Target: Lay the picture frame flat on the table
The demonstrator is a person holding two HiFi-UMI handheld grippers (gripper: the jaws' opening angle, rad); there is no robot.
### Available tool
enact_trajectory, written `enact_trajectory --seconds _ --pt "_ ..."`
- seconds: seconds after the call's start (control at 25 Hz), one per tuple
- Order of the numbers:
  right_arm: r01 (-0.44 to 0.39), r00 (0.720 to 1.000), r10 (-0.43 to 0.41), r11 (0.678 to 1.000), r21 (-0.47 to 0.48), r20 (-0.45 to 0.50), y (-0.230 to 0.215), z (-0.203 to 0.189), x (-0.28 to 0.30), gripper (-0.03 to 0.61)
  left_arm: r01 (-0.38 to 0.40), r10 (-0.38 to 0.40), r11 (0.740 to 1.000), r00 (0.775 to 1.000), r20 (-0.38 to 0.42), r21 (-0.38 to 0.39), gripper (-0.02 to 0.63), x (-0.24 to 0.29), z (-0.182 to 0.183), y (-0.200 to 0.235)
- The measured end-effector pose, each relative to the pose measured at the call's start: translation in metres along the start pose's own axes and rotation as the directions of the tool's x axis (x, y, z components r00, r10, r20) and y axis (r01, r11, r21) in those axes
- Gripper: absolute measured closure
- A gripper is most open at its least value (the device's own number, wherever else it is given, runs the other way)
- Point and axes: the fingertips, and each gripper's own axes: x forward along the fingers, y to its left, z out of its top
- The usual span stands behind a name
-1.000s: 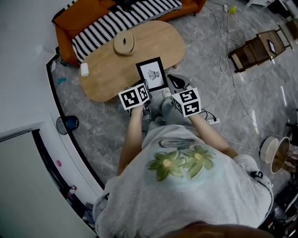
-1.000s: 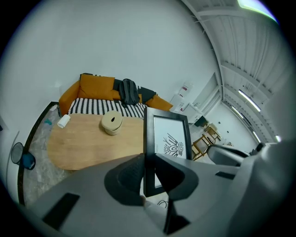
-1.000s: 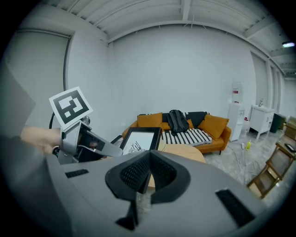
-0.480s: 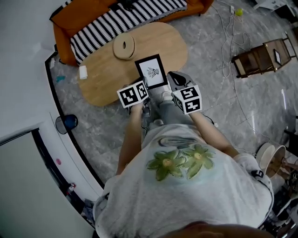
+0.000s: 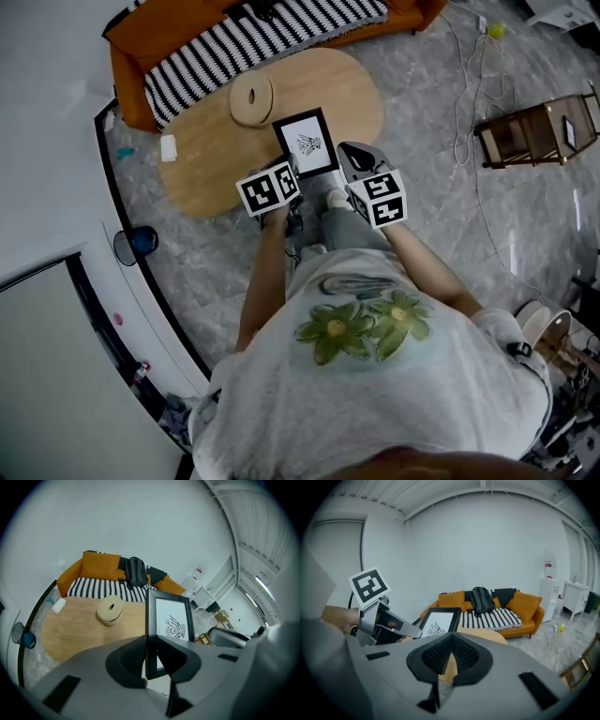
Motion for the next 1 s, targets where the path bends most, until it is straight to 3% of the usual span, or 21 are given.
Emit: enact_trajectory --seconds 0.48,1.0 --pt "-0.057 0.998 0.056 0.997 -0.046 -0.016 -0.041 0.02 0.031 0.572 -0.042 0.043 0.997 0.999 0.011 -0.062 0.531 0.036 0.028 -0.007" --pt "-0.078 0.996 0.076 0.997 -0.028 -0.055 -0.053 0.02 0.047 0.571 -0.063 0.062 0.994 0.998 -0.019 -0.09 0.531 0.058 0.037 0.001"
